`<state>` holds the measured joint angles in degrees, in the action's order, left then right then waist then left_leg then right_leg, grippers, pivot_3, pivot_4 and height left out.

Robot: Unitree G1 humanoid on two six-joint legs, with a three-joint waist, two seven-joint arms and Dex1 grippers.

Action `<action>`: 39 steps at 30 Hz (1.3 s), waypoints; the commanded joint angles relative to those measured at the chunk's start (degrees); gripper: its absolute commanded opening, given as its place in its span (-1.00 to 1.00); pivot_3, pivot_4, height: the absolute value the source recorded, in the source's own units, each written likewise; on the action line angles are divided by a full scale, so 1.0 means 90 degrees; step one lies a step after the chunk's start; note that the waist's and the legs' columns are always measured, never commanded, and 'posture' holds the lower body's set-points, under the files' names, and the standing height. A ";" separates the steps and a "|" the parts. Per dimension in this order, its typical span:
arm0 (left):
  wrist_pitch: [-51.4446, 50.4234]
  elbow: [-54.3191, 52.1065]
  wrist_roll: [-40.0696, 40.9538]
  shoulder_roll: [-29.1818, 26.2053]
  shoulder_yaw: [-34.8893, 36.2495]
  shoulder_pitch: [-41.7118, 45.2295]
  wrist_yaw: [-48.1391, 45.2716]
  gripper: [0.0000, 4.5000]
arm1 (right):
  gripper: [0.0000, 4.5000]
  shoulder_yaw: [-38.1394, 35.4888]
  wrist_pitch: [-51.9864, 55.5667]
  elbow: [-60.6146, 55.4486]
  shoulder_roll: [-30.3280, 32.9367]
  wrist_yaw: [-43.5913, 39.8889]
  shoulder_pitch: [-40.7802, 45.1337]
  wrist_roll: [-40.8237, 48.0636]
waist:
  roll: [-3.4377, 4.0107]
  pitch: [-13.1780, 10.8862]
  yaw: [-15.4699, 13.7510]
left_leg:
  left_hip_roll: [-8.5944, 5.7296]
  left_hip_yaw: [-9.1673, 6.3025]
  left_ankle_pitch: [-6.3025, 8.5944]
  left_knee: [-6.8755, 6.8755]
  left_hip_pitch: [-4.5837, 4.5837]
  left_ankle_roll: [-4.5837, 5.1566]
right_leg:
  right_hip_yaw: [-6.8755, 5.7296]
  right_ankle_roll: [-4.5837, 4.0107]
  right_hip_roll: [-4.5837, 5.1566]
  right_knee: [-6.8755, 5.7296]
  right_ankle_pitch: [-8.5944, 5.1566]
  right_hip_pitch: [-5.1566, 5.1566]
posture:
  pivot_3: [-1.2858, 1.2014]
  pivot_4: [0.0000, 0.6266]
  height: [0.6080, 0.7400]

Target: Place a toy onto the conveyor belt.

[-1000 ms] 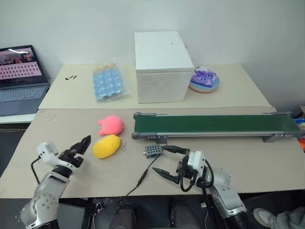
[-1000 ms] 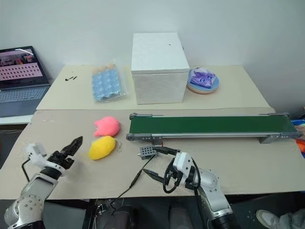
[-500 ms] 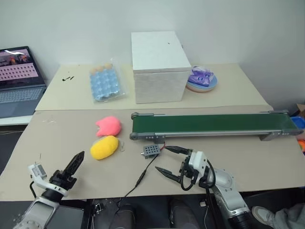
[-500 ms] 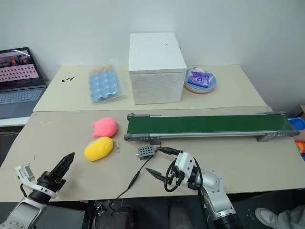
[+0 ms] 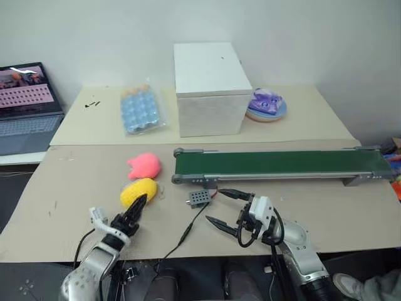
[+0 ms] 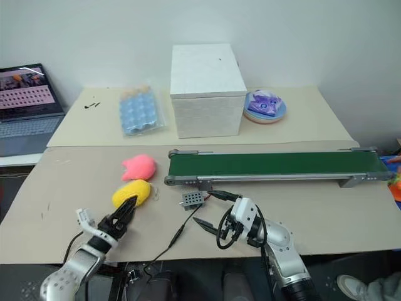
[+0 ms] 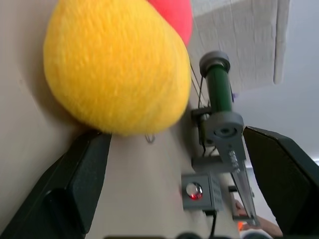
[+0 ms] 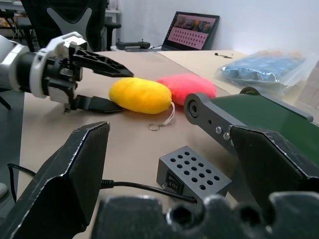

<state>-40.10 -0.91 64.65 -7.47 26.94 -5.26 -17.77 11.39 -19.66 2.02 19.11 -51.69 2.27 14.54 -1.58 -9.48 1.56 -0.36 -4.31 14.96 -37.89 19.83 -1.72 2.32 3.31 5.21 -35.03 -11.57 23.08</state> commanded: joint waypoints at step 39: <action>0.1512 0.0594 -0.0118 0.0986 0.0670 0.0967 0.1655 -0.87 | 1.00 -0.0225 -0.0147 0.0337 0.0016 0.0348 0.0293 -0.0278 | 0.0023 0.0012 0.0090 | 0.0025 -0.0009 0.0009 0.0027 -0.0049 -0.0010 | 0.0006 -0.0057 -0.0037 0.0008 -0.0055 -0.0043 | 0.03 -0.52 1.00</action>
<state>-28.32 4.90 66.13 1.17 33.68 4.44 -2.49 10.24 -19.66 5.39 19.18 -49.26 4.10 12.19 -1.37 -9.37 2.38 -0.14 -4.39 15.04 -37.65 19.39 -1.82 2.37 2.78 4.88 -34.94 -12.08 22.71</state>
